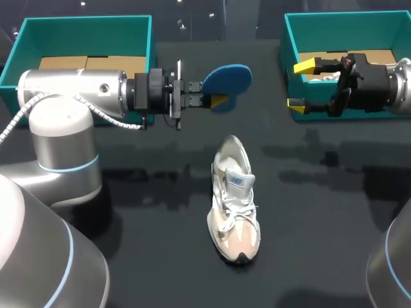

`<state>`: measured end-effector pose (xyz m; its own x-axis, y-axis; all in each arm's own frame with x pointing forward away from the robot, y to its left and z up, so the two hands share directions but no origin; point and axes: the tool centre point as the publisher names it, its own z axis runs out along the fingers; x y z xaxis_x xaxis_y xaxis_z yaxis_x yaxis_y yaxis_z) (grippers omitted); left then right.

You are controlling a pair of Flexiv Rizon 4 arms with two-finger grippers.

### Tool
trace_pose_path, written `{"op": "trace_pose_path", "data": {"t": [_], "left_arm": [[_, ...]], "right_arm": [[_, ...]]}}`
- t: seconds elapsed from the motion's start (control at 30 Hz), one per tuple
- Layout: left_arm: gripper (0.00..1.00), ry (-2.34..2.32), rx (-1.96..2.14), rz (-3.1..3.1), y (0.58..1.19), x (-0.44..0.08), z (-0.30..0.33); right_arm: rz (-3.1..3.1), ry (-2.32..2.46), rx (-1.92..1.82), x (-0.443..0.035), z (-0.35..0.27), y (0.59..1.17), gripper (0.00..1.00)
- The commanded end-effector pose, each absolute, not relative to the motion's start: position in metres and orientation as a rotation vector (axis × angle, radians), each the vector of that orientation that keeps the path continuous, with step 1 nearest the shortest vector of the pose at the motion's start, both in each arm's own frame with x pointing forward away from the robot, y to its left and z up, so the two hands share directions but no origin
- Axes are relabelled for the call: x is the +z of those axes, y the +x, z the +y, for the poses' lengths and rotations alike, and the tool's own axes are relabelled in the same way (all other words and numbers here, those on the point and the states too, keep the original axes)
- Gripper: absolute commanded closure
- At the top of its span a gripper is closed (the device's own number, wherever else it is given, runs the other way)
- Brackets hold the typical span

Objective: Take the shoe out of the shoebox, open the shoe tongue, remove and reinsert the insole, then place the shoe into the shoebox

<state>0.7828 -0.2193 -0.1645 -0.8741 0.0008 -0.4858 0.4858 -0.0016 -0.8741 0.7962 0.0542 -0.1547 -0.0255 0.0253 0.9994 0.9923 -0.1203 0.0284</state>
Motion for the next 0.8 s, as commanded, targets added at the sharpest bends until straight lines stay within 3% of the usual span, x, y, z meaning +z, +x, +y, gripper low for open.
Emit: {"op": "trace_pose_path", "data": {"t": [0.03, 0.8], "left_arm": [[1.0, 0.443, -1.917, 1.984, 0.769, -0.16, -0.213], [1.0, -0.313, -2.201, 2.395, 0.751, -0.129, -0.212]], "right_arm": [[-1.187, -1.305, -1.308, -0.155, 0.055, 0.795, 0.0], [-1.187, -1.305, -1.308, -0.155, 0.055, 0.795, 0.0]]}}
